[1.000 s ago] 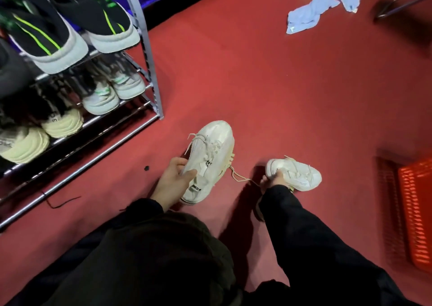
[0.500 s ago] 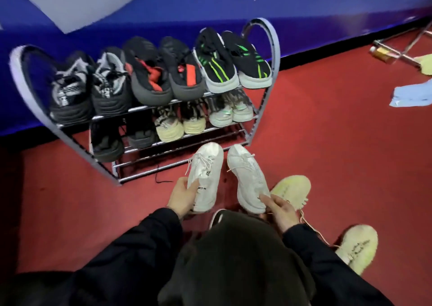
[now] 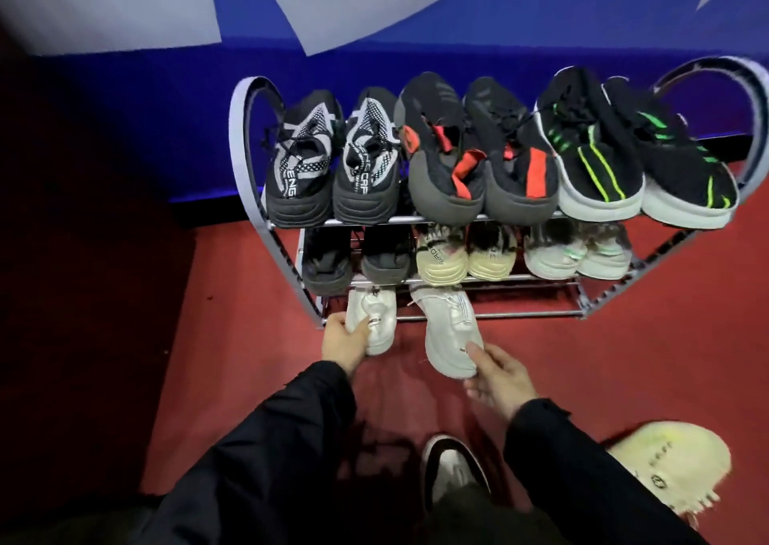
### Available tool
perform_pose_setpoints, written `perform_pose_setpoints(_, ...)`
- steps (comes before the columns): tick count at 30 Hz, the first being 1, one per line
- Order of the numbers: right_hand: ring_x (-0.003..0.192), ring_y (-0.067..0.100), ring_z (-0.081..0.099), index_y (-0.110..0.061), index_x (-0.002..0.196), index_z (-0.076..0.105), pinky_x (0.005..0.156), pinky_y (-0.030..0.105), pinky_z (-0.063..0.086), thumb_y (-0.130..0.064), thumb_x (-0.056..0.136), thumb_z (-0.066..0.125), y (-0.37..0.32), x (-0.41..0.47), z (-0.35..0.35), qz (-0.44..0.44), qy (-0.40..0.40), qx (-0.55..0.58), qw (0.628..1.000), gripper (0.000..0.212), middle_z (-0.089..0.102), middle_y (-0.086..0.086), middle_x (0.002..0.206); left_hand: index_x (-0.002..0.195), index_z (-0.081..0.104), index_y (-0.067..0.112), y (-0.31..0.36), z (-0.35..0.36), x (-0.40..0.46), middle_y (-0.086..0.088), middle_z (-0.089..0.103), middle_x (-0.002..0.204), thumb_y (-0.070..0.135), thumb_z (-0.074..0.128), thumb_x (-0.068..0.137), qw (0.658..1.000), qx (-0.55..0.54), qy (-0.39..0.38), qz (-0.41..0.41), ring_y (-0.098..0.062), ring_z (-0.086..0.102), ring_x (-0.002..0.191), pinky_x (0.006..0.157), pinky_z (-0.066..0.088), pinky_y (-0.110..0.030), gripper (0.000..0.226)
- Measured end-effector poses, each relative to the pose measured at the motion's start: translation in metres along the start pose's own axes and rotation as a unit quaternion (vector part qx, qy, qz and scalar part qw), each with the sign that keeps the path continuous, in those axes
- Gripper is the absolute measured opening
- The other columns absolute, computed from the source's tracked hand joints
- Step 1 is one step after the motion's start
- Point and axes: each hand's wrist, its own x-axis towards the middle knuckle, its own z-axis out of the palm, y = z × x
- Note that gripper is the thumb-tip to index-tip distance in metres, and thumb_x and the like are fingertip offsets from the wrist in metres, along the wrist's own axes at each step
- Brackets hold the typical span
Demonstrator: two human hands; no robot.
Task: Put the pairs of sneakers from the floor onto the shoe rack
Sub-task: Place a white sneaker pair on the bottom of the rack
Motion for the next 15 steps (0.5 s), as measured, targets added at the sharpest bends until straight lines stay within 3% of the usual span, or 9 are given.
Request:
perform_pose_setpoints(3,0.061,0.016,0.061,-0.012,0.123,0.063,0.061,0.027,0.057,-0.030,0.095,0.065,-0.004,0.036,0.020,0.002,-0.008,-0.005,1.000,0.033,0.071,0.009,0.089,0.108,0.060,0.013,0.005,0.003,0.023,-0.005,0.071,0.103,0.038,0.066,0.077,1.000,-0.014,0.026,0.000,-0.025,0.069,0.095,0.090,0.056,-0.043,0.040)
perform_pose_setpoints(6,0.063,0.016,0.060,-0.013,0.138,0.054,0.065,0.029,0.057,-0.028,0.094,0.067,-0.007,0.069,0.039,0.007,-0.007,0.000,1.000,0.048,0.071,0.009,0.090,0.097,0.064,0.015,0.010,0.001,0.054,-0.002,0.068,0.092,0.027,0.065,0.073,0.997,-0.051,0.059,-0.010,-0.021,0.063,0.089,0.081,0.050,-0.035,0.027)
perform_pose_setpoints(8,0.065,0.016,0.061,-0.014,0.144,0.048,0.066,0.029,0.057,-0.026,0.094,0.067,-0.008,0.085,0.051,0.007,-0.010,-0.003,1.000,0.054,0.070,0.010,0.096,0.094,0.065,0.016,0.021,0.001,0.062,-0.001,0.068,0.094,0.015,0.069,0.082,0.998,-0.042,0.038,-0.008,-0.018,0.065,0.086,0.079,0.054,-0.031,0.013)
perform_pose_setpoints(10,0.069,0.017,0.062,-0.015,0.145,0.046,0.068,0.027,0.058,-0.024,0.095,0.067,-0.007,0.099,0.060,0.007,-0.012,-0.005,1.000,0.056,0.069,0.011,0.104,0.093,0.064,0.015,0.031,0.006,0.063,0.000,0.068,0.090,0.002,0.060,0.093,0.997,-0.072,0.015,0.017,-0.009,0.066,0.077,0.080,0.058,-0.031,0.014)
perform_pose_setpoints(13,0.077,0.017,0.065,-0.020,0.135,0.054,0.072,0.025,0.059,-0.022,0.095,0.067,-0.007,0.113,0.074,0.012,-0.019,-0.010,1.000,0.043,0.067,0.015,0.121,0.077,0.063,0.023,0.031,0.016,0.059,0.005,0.068,0.084,0.025,0.059,0.082,0.998,0.013,0.031,0.043,-0.017,0.062,0.085,0.089,0.051,-0.035,0.007)
perform_pose_setpoints(15,0.078,0.018,0.062,-0.024,0.119,0.060,0.076,0.027,0.057,-0.020,0.096,0.065,-0.005,0.122,0.085,0.015,-0.020,-0.010,1.000,0.024,0.065,0.014,0.115,0.084,0.069,0.020,0.018,0.017,0.059,-0.002,0.074,0.095,0.044,0.057,0.077,0.986,0.139,0.042,0.088,-0.024,0.064,0.098,0.094,0.049,-0.037,0.028)
